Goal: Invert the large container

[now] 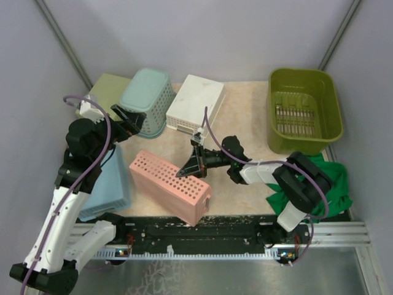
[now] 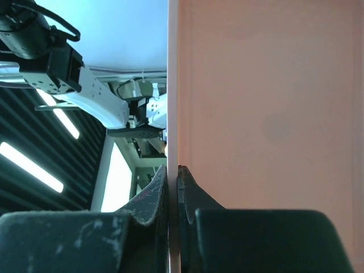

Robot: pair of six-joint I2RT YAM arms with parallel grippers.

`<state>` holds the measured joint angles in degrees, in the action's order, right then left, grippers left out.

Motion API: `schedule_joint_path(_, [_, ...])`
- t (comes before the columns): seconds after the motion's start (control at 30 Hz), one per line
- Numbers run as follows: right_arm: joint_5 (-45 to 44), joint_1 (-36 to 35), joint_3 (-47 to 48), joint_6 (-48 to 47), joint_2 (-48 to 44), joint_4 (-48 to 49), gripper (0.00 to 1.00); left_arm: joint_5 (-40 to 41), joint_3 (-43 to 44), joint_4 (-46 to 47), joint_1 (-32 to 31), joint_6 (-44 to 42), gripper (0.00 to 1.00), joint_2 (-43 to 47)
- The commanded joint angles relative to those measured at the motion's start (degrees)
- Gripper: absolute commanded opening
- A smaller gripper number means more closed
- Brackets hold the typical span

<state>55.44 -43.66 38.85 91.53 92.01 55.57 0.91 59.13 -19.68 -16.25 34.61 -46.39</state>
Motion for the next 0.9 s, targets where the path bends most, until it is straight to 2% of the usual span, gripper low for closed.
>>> schedule_joint_path(0.0, [1.1,2.3,-1.0,6.9,3.1,16.4,0.0,0.7,0.4,-0.1,0.2,-1.3,1.0,-0.3])
schedule_joint_path(0.37, [2.4,6.5,-3.3,15.2,13.9,31.3,0.0,1.7,0.5,-0.4,0.2,-2.4,1.0,-1.1])
schedule_joint_path(0.47, [2.7,7.9,-4.1,15.1,15.1,32.5,0.0,2.2,0.4,-0.4,0.2,-2.5,1.0,-1.2])
schedule_joint_path(0.57, [3.5,9.1,-4.1,12.7,15.2,29.8,0.02,2.0,0.2,-0.3,0.2,-2.4,1.0,-1.5])
schedule_joint_path(0.73, [4.5,10.5,-3.3,6.9,14.5,22.3,0.15,2.1,0.3,-0.4,0.2,-2.5,1.0,-1.7])
schedule_joint_path(0.87, [4.2,10.7,-0.8,-3.8,11.7,7.0,0.27,2.2,0.3,-0.5,0.2,-2.6,1.0,-1.5])
